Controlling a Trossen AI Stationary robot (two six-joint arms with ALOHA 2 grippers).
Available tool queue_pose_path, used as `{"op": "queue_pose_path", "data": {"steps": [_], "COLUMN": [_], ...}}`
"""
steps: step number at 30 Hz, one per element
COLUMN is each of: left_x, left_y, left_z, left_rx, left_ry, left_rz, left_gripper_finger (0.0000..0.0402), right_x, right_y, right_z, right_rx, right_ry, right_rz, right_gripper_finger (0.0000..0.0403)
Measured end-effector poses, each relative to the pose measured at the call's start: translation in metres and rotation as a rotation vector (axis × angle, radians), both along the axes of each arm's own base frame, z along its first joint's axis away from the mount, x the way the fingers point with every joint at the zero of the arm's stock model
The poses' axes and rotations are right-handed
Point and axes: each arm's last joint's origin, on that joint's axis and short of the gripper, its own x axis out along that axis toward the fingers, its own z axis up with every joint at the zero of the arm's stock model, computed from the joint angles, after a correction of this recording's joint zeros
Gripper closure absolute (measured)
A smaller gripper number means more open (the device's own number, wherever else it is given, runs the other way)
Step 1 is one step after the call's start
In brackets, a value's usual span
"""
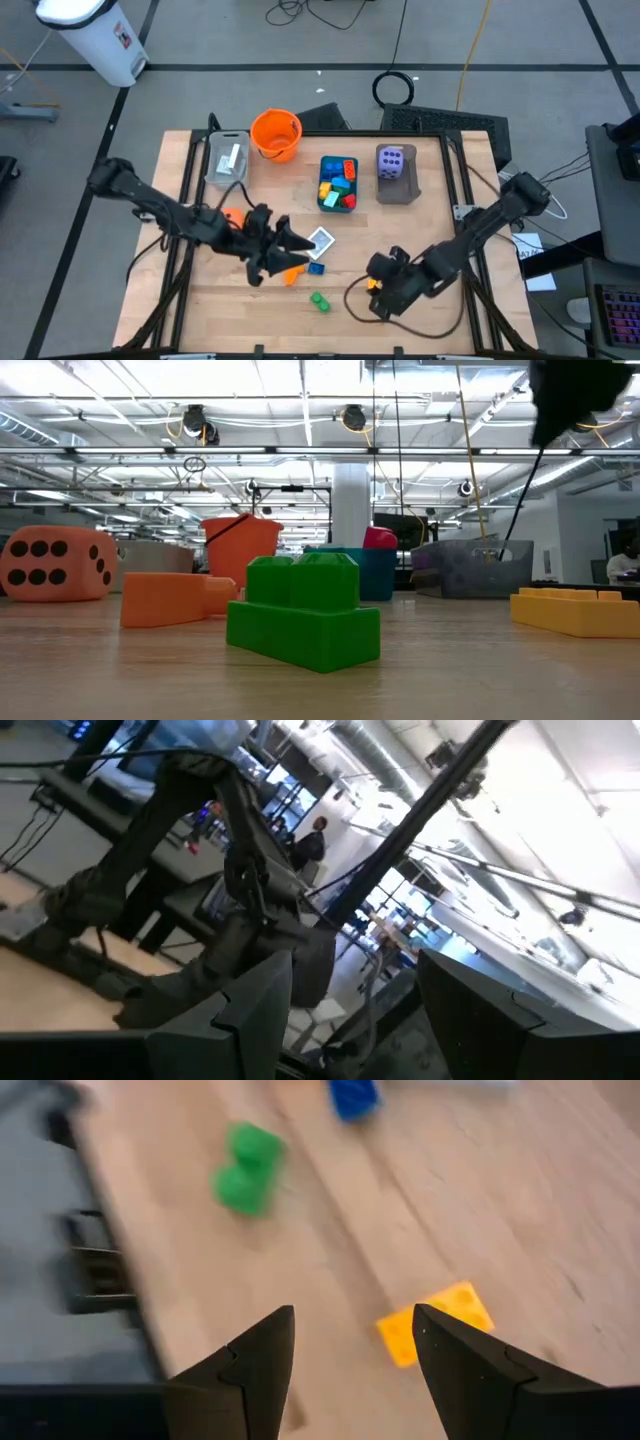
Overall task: Pick & Place Toys
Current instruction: Put the yellow game piece into the blue bin
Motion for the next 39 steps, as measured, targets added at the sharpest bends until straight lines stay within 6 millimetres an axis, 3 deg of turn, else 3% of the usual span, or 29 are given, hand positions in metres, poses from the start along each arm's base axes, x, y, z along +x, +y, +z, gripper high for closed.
{"op": "queue_pose_path", "data": {"steps": [7,12,16,25,30,39], "left_x": [-0.002,-0.004,-0.003,-0.002,0.000,0.000], "left_y": [-0.011,-0.014,-0.013,-0.011,-0.008,-0.008], "left_z": [-0.004,-0.004,-0.004,-0.005,-0.007,-0.007], "left_rx": [-0.034,-0.034,-0.031,-0.011,-0.005,-0.015], "left_ry": [0.020,0.024,0.027,0.028,0.052,0.053], "left_rz": [-0.011,0.008,0.012,0.027,0.038,0.021], "left_gripper_finger": [0.0179,0.0178,0.0178,0.0179,0.0179,0.0179], "right_x": [0.012,0.021,0.026,0.019,0.012,0.007], "right_y": [-0.007,-0.008,-0.007,-0.006,-0.010,-0.013], "right_z": [-0.046,-0.067,-0.077,-0.086,-0.101,-0.121], "right_rx": [-0.015,0.004,0.015,0.014,0.032,0.099], "right_ry": [0.225,0.261,0.269,0.300,0.309,0.309], "right_rz": [-0.291,-0.435,-0.486,-0.605,-0.675,-0.679], "right_gripper_finger": [0.0206,0.0206,0.0206,0.0206,0.0206,0.0207]}}
